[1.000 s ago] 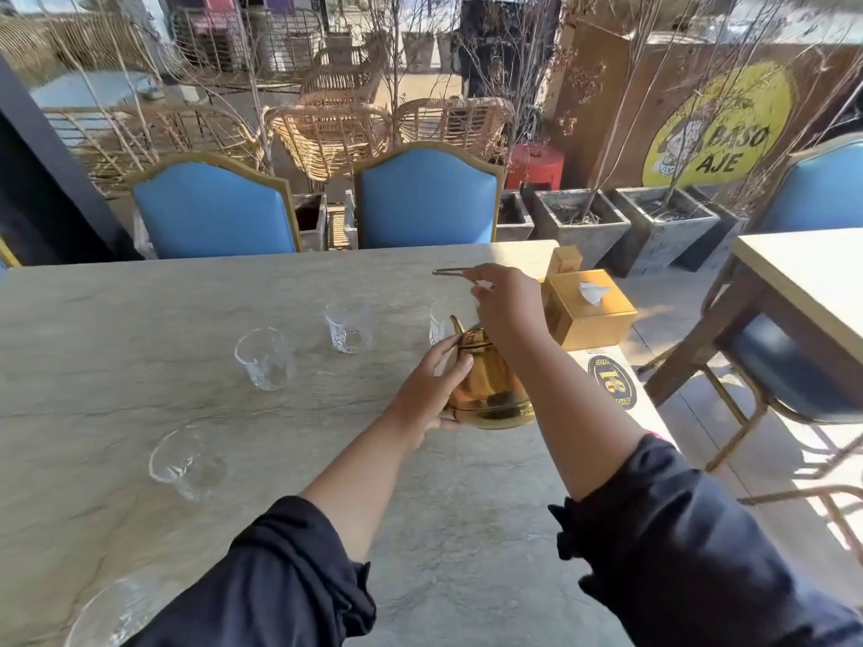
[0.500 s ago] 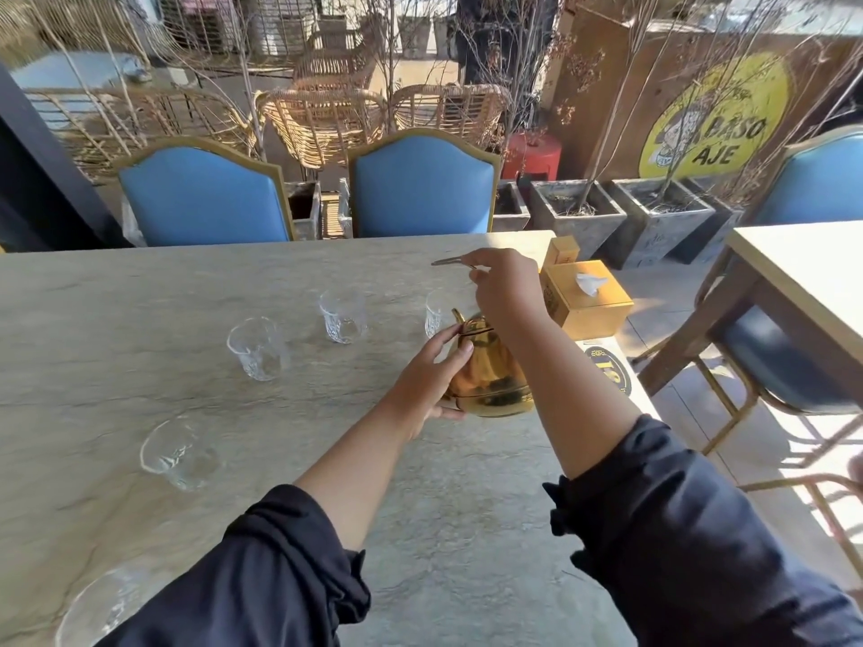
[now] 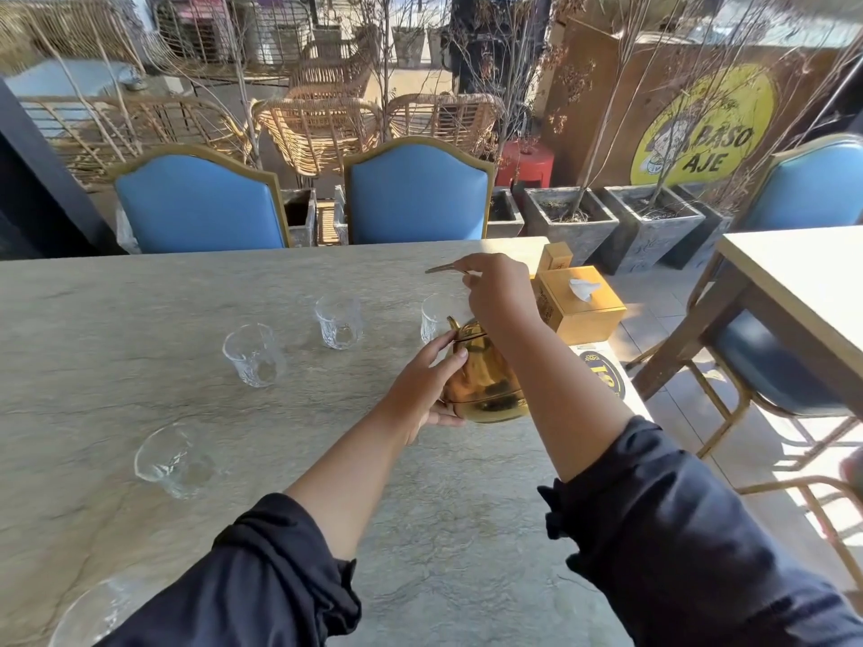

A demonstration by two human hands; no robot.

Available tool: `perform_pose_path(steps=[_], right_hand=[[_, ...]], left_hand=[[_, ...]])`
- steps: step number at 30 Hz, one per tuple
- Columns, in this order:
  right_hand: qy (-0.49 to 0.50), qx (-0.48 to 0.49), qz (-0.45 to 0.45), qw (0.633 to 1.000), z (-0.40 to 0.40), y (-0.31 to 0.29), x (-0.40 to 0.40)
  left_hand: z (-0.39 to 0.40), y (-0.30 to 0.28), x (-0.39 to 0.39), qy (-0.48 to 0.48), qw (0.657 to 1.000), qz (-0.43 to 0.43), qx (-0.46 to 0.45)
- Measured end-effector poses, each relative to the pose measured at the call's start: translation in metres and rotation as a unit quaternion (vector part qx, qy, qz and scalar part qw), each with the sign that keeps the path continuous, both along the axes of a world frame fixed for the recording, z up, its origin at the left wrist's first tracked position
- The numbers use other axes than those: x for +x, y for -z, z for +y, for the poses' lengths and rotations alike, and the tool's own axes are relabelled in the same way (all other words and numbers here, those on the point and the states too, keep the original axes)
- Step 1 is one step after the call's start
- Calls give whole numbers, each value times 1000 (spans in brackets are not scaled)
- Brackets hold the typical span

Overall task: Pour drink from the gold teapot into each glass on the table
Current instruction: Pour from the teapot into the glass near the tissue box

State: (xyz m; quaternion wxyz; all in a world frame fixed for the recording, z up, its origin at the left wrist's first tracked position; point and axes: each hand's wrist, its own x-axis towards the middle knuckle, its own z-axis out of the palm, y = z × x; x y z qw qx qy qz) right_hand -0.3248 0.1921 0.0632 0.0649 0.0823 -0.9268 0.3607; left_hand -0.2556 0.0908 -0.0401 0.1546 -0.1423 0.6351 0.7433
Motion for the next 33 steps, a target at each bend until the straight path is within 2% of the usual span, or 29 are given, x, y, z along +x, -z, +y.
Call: perform_pose_path(steps=[22, 33], right_hand=[[-13, 30, 21, 999, -1, -5, -7], [-26, 94, 18, 995, -4, -10, -11]], left_hand=[[3, -1, -2, -2, 1000, -5, 18], [4, -5, -2, -10, 1000, -9, 27]])
